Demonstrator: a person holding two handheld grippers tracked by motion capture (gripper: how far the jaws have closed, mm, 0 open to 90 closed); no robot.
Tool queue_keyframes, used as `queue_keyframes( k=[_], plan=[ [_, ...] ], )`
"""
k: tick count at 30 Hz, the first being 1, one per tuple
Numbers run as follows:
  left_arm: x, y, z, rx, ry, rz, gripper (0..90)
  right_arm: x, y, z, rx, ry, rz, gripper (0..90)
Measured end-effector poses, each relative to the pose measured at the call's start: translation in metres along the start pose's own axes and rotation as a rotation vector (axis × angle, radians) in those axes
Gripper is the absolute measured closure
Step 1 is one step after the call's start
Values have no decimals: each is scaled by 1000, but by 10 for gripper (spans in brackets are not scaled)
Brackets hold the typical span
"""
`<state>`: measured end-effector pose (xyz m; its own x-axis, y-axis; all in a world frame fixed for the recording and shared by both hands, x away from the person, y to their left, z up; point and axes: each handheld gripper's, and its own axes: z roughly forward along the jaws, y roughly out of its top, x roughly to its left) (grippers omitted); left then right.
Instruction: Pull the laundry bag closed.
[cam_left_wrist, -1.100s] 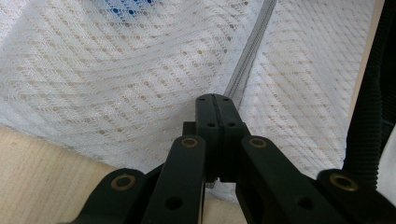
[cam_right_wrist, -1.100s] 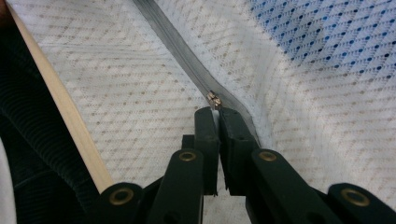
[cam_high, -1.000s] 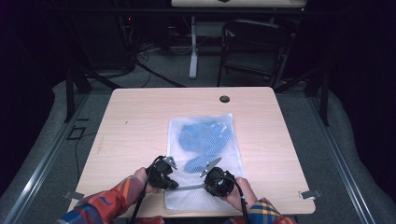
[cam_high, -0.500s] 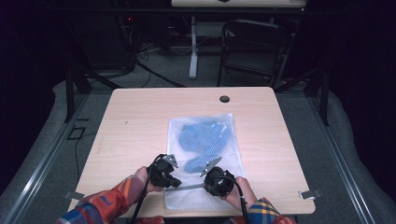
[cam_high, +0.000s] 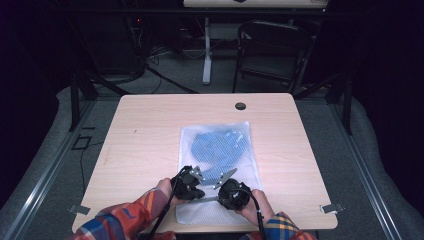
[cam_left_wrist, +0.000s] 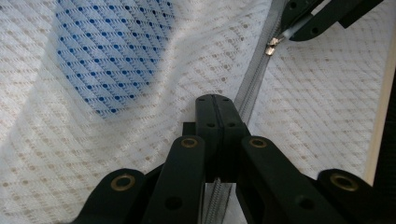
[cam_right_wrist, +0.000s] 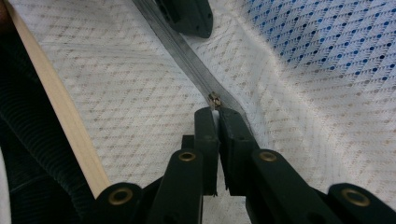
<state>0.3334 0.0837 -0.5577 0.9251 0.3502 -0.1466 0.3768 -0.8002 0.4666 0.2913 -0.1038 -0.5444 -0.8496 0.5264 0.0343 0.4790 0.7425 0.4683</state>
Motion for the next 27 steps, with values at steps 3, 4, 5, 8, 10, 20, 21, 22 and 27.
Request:
queue_keyframes(
  k=[3,4,5,8,10,20,21,22,27],
  plan=[
    [0,0,2,-10,11,11,900,0,0,0,1,1,0,867],
    [0,0,2,-14,14,14,900,0,0,0,1,-1,0,867],
    [-1,-2,2,-25,24,56,900,0,0,1,5,1,-2,867],
    [-3,-2,2,-22,32,54,884,0,0,1,5,1,-1,867],
    [-4,-2,2,-21,52,62,868,0,0,1,5,1,-1,867],
    [-5,-2,2,-67,31,68,900,-1,0,1,17,-3,-9,867],
    [-6,-1,1,-77,29,67,900,0,0,2,11,-2,-3,867],
    [-7,0,0,-90,6,79,900,0,0,2,12,-1,-5,867],
    [-13,2,7,-64,-1,92,900,0,0,2,10,-3,-3,867]
  ],
)
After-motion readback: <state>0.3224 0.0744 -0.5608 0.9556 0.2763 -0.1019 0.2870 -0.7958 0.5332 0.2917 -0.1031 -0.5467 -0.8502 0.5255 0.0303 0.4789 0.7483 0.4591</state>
